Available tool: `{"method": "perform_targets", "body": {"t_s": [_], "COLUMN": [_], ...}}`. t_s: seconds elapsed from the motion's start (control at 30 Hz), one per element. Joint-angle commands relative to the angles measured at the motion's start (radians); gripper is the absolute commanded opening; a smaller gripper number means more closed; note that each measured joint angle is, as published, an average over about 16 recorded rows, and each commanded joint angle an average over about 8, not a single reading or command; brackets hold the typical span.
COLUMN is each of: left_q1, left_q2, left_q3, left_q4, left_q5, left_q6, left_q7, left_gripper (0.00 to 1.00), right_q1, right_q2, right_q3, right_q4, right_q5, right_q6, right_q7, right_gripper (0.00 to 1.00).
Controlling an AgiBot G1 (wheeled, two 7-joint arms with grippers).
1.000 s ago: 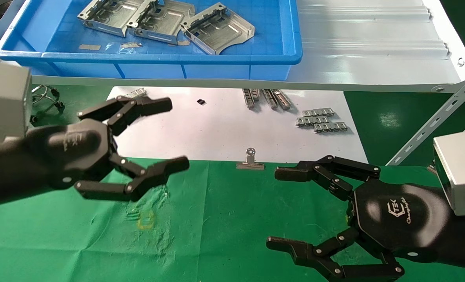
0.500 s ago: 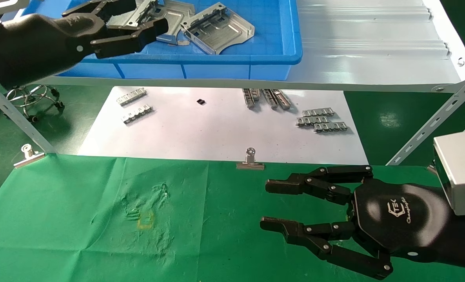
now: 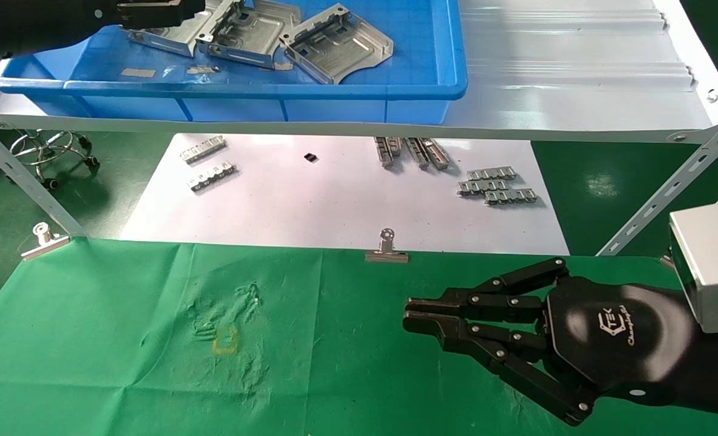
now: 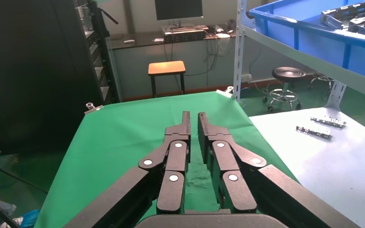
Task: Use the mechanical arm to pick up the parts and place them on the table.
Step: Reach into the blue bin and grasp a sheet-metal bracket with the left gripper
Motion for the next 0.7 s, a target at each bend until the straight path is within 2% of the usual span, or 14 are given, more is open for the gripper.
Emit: {"method": "perform_targets", "body": {"t_s": [0.03, 0.17, 0.2, 0.27, 0.43, 0.47, 0.5, 0.57, 0.7], "left_q1": [-0.039, -0.077, -0.083, -0.092, -0.102, -0.104, -0.105, -0.107, -0.112], "left_q2": [0.016, 0.038, 0.042, 0.051, 0.069, 0.073, 0.076, 0.082, 0.095], "left_q3": [0.013, 0.019, 0.020, 0.020, 0.018, 0.017, 0.016, 0.015, 0.015], "left_q4": [0.065, 0.154, 0.171, 0.202, 0.251, 0.257, 0.263, 0.273, 0.293], "left_q5": [0.023, 0.037, 0.039, 0.041, 0.042, 0.041, 0.041, 0.039, 0.040], "left_q6": [-0.005, -0.026, -0.035, -0.054, -0.100, -0.107, -0.115, -0.127, -0.150], "left_q7": [0.017, 0.043, 0.051, 0.068, 0.115, 0.124, 0.133, 0.150, 0.173], "left_gripper": [1.00, 1.00, 0.97, 0.81, 0.19, 0.09, 0.04, 0.00, 0.00], "right_q1": [0.000, 0.000, 0.000, 0.000, 0.000, 0.000, 0.000, 0.000, 0.000], "right_q2": [0.000, 0.000, 0.000, 0.000, 0.000, 0.000, 0.000, 0.000, 0.000], "right_q3": [0.000, 0.000, 0.000, 0.000, 0.000, 0.000, 0.000, 0.000, 0.000], "right_q4": [0.000, 0.000, 0.000, 0.000, 0.000, 0.000, 0.000, 0.000, 0.000], "right_q5": [0.000, 0.000, 0.000, 0.000, 0.000, 0.000, 0.000, 0.000, 0.000], "right_q6": [0.000, 0.000, 0.000, 0.000, 0.000, 0.000, 0.000, 0.000, 0.000], "right_q7": [0.000, 0.000, 0.000, 0.000, 0.000, 0.000, 0.000, 0.000, 0.000], "right_gripper": [0.00, 0.00, 0.00, 0.00, 0.00, 0.00, 0.00, 0.00, 0.00]}}
